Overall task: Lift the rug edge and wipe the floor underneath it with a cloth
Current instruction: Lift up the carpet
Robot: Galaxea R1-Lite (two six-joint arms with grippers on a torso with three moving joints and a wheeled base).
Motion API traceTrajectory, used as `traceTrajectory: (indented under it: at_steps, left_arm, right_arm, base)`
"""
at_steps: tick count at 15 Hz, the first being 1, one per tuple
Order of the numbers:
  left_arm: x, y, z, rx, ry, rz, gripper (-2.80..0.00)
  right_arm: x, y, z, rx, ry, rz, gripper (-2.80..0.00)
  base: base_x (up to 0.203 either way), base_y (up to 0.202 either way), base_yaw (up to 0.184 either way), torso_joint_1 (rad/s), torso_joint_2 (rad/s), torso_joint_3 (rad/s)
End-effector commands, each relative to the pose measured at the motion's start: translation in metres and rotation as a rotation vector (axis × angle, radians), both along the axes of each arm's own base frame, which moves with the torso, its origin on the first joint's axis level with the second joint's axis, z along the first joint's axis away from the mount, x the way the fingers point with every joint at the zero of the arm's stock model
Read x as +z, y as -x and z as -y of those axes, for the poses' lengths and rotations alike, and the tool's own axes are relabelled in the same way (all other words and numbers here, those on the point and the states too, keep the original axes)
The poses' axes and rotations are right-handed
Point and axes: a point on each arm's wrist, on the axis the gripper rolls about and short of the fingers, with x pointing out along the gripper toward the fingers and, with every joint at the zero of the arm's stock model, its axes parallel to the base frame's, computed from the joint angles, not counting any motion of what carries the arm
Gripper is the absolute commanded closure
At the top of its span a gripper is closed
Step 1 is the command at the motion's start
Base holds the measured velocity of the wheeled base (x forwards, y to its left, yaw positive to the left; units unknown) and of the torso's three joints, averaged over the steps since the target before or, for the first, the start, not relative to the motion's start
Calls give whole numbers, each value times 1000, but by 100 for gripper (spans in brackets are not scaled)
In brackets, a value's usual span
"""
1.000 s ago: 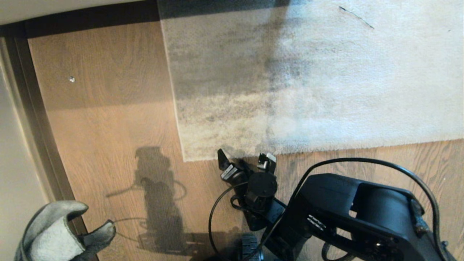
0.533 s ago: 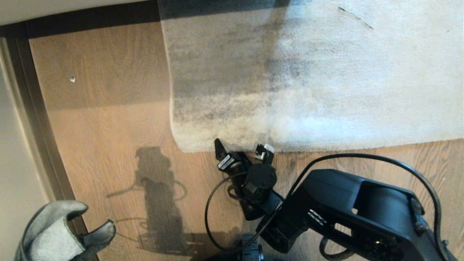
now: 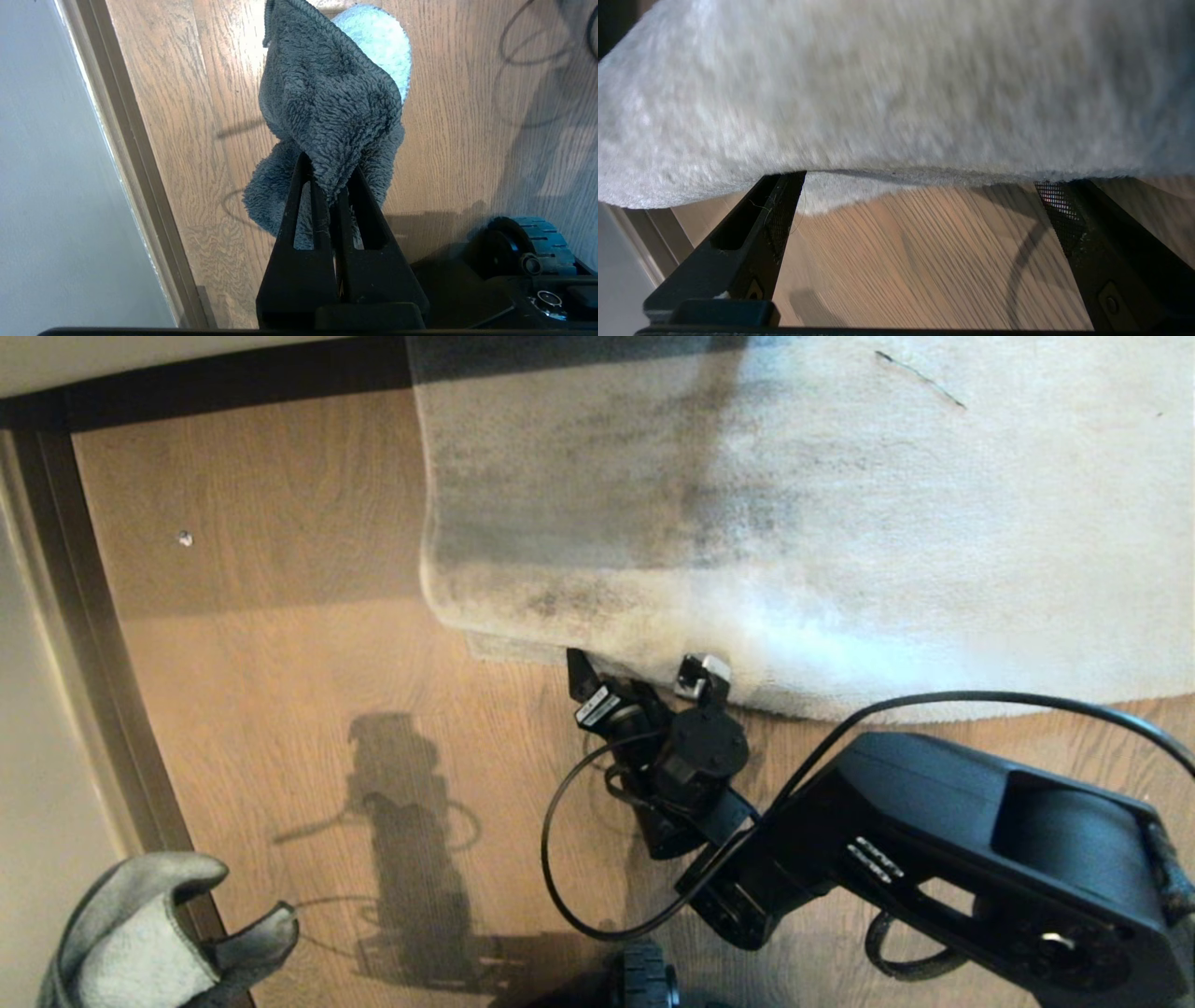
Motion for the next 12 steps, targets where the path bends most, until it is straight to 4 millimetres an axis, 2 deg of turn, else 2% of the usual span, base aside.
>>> traceTrajectory:
  at_steps: [1,8,12]
  left_arm:
    - [0,0,0,0,0,1,0]
    - [0,0,0,0,0,1,0]
    - [0,0,0,0,0,1,0]
  right_arm:
    - [25,5,7,-5,-58,64,-280]
    - [57,27,35,64,45,123,-280]
    - [74,25,54,77,109,193,-280]
  base:
    - [0,0,0,0,0,0]
    - [0,0,0,0,0,0]
    - [0,0,0,0,0,0]
